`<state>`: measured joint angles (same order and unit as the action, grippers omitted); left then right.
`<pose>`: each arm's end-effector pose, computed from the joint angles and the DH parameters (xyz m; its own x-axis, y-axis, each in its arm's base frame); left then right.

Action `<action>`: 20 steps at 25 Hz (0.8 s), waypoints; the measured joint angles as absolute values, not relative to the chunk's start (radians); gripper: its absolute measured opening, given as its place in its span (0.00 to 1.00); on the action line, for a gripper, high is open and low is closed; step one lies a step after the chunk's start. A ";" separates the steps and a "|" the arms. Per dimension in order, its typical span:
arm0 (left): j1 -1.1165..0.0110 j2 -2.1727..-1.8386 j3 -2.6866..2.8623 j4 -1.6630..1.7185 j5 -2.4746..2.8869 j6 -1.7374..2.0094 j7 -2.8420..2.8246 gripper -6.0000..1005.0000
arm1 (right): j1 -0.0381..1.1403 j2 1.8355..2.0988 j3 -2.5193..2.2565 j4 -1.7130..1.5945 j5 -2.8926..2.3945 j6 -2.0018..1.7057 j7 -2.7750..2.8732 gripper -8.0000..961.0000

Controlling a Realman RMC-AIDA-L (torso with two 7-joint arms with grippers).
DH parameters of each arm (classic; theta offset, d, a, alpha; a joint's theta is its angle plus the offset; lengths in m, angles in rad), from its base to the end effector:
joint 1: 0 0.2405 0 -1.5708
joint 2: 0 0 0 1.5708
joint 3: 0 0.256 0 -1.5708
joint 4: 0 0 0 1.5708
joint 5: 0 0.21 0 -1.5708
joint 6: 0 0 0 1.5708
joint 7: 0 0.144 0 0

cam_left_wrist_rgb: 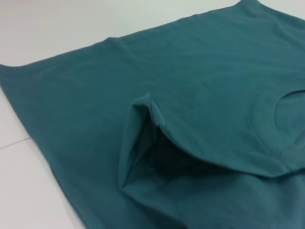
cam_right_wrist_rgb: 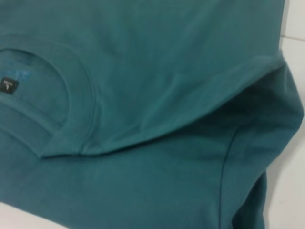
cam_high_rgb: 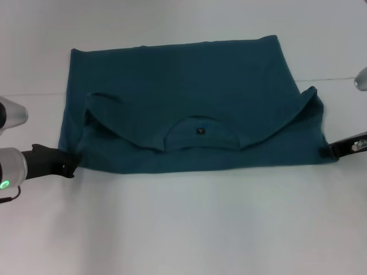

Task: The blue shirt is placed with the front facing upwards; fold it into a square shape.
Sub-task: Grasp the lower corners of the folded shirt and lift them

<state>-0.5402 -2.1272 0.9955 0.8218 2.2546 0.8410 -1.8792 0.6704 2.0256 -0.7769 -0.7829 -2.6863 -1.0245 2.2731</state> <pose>-0.2865 0.3987 -0.0080 0.7835 0.5518 0.2858 0.5979 -0.5439 -0.5888 0.3169 0.4101 0.0495 0.5690 -0.7909 -0.2254 -0.7089 -0.3327 -0.6219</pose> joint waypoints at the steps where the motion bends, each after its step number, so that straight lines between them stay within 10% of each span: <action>1: -0.543 -2.122 0.996 0.832 2.254 0.867 -1.896 0.04 | 0.663 2.024 -0.777 -0.801 -2.669 -1.040 2.273 0.39; 5: -0.549 -2.117 0.996 0.854 2.255 0.888 -1.919 0.04 | 0.638 2.010 -0.760 -0.872 -2.597 -1.107 2.279 0.13; 20: -0.642 -2.039 0.995 0.918 2.255 0.995 -2.067 0.04 | 0.686 1.911 -0.662 -1.022 -2.516 -1.258 2.398 0.07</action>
<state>-0.6419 -2.0392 0.9946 0.9185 2.2550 0.9952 -2.0666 0.6857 1.9115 -0.6618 -1.0217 -2.5162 -1.2576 2.3979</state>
